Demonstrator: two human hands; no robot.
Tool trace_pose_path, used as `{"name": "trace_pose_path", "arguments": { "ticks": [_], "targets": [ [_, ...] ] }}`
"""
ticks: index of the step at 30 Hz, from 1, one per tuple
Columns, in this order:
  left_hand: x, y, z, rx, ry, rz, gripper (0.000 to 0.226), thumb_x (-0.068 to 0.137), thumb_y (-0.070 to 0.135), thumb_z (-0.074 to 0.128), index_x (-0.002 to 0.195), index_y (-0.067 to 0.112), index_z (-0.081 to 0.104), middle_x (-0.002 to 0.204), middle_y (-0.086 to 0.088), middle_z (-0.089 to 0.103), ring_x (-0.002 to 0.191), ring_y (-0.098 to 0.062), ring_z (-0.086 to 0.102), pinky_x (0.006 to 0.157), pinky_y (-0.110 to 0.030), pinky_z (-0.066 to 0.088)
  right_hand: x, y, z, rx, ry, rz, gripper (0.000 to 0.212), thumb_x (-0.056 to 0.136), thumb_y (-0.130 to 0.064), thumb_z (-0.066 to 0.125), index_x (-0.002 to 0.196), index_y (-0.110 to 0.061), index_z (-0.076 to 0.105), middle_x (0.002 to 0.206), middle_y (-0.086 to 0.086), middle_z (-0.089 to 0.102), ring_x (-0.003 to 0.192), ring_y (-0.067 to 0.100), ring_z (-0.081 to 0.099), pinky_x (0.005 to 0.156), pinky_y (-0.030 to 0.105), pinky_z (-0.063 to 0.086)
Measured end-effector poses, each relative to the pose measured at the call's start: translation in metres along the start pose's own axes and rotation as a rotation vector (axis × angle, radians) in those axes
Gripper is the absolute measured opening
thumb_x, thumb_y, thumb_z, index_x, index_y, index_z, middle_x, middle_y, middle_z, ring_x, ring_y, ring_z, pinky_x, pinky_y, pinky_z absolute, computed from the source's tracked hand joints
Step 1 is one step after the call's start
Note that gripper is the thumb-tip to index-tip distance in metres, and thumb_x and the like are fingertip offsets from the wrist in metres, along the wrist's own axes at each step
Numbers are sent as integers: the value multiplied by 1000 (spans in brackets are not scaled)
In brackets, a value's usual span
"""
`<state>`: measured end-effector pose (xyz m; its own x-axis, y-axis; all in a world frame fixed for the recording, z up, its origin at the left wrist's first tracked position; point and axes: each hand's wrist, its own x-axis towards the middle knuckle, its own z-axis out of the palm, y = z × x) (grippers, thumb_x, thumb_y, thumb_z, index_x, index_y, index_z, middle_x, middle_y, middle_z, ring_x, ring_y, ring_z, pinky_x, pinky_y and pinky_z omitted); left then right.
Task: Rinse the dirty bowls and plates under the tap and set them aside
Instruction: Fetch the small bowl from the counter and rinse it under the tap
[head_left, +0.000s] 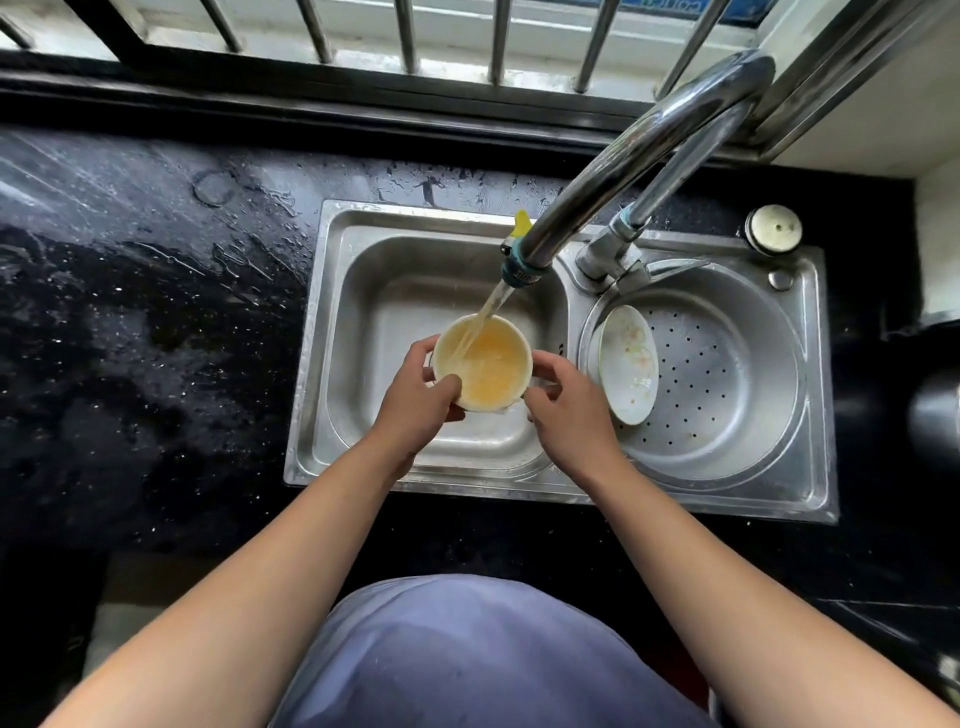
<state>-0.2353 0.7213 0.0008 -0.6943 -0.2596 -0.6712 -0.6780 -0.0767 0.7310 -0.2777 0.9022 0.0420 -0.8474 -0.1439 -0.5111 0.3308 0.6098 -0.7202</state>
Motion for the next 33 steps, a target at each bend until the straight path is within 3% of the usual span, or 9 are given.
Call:
{"name": "trace_pose_path", "arguments": {
  "ticks": [4,8,14,19,25,29,33],
  "targets": [
    [0,-3,-2,-14,-3,-8,49,75,23,57,107,60,54,117,-11,69,96,-27,74,70,-32,65,-1,-2,3,-11,-4,7,47,89,-16,55,136,-25,59,113,-5,71,89,14,69,85,40,57],
    [3,-5,-5,-1,2,-11,53,76,24,57,125,44,54,120,-14,64,95,-30,75,73,-36,67,-1,-5,5,18,-13,11,46,90,-16,55,134,-29,59,117,-11,70,89,6,69,87,44,59],
    [4,-6,-7,-4,2,-19,55,78,23,56,130,41,52,118,-13,66,93,-26,77,75,-36,67,0,-7,7,24,-27,29,49,88,-15,53,134,-30,59,114,-8,72,83,9,70,85,45,59],
    [5,-8,-8,-20,4,-24,57,78,23,56,133,39,51,116,-10,68,81,-20,80,74,-35,67,1,-8,9,46,-28,20,48,89,-15,53,134,-29,61,119,-12,69,88,4,68,84,45,60],
    [6,-10,-11,-21,-1,-32,56,79,25,56,132,39,51,119,-10,69,83,-21,81,73,-33,65,3,-8,12,40,-34,32,49,88,-16,52,134,-29,60,118,-9,70,88,0,66,84,45,60],
    [5,-9,-11,-35,3,-48,56,78,24,56,131,40,50,117,-9,70,79,-19,81,70,-30,64,4,-6,14,52,-35,50,48,88,-16,54,134,-28,62,108,-13,73,86,15,69,80,48,60],
    [4,-9,-11,-28,0,-62,58,77,24,55,134,38,49,115,-11,71,80,-22,81,72,-32,64,3,-4,16,60,-36,69,48,88,-15,55,135,-28,62,107,-16,72,86,20,69,78,50,61]
  ]
}}
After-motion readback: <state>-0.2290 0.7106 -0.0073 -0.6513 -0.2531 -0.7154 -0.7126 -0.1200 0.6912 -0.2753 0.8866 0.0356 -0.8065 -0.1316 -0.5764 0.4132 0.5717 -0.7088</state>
